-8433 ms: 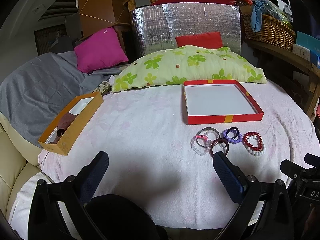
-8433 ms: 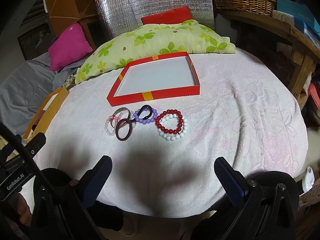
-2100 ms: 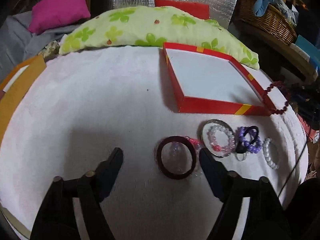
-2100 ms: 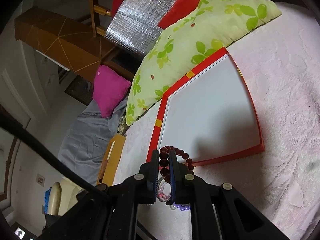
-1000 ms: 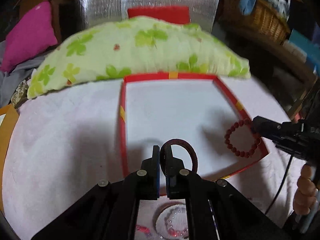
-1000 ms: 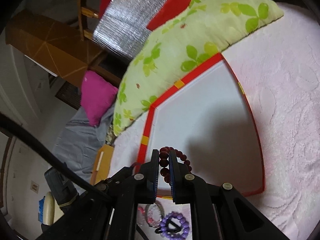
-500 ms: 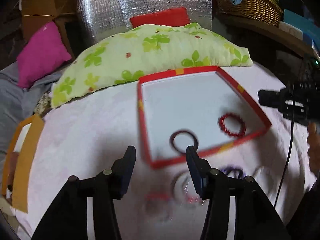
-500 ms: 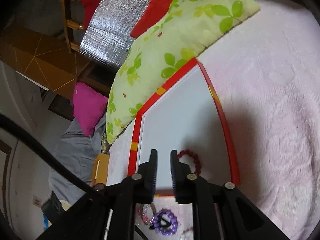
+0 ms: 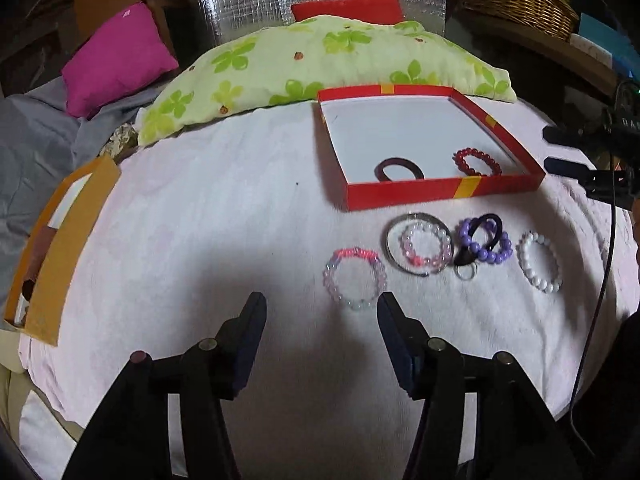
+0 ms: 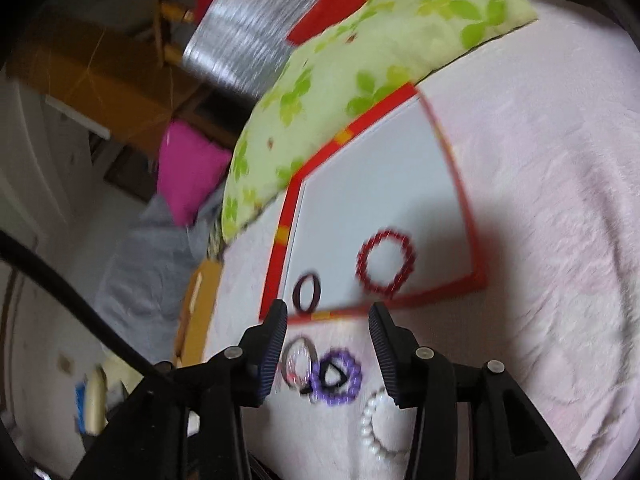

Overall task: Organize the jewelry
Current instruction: 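Grasp the black hair tie with the right tool while the left tool grasps the pink-white bead bracelet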

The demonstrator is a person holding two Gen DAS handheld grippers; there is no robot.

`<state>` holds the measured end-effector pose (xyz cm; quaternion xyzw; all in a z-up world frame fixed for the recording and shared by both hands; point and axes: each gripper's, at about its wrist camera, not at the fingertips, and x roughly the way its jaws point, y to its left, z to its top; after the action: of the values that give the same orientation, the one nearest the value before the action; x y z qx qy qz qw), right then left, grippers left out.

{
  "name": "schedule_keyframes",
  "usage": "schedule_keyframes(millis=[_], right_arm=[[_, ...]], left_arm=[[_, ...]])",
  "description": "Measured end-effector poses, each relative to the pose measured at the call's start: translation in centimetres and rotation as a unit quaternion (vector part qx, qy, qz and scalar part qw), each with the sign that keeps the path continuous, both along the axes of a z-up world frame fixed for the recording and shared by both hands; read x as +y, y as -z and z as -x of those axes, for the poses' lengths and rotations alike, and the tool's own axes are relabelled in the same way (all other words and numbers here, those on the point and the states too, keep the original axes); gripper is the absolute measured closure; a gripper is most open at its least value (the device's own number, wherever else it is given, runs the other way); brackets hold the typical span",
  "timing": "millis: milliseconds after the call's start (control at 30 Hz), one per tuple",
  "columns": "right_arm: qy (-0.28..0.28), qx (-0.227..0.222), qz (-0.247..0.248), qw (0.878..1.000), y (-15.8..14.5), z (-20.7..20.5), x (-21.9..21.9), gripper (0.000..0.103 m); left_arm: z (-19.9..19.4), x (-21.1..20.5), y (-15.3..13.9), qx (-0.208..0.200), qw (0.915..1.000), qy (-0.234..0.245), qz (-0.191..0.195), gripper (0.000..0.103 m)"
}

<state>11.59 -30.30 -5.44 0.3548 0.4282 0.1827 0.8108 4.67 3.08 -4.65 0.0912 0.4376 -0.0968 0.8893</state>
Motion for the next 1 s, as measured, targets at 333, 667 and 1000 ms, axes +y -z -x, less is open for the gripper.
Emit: schedule_keyframes(millis=[333, 667, 1000], right_arm=[[-0.106, 0.012, 0.106, 0.989, 2.4, -0.1, 6.4, 0.057], [-0.124, -0.006, 0.192, 0.974, 3.4, -0.1, 8.7, 0.067], [-0.119, -0.045, 0.233, 0.964, 2.4, 0.5, 9.3, 0.095]], left_arm=[[-1.7, 2.0, 1.9, 0.031, 0.9980, -0.001, 0.054, 0.043], [-4.3, 2.0, 4.0, 0.058, 0.9898, 0.017, 0.129, 0.043], [-4.9, 1.2, 4.6, 0.024, 0.9933, 0.028, 0.109, 0.076]])
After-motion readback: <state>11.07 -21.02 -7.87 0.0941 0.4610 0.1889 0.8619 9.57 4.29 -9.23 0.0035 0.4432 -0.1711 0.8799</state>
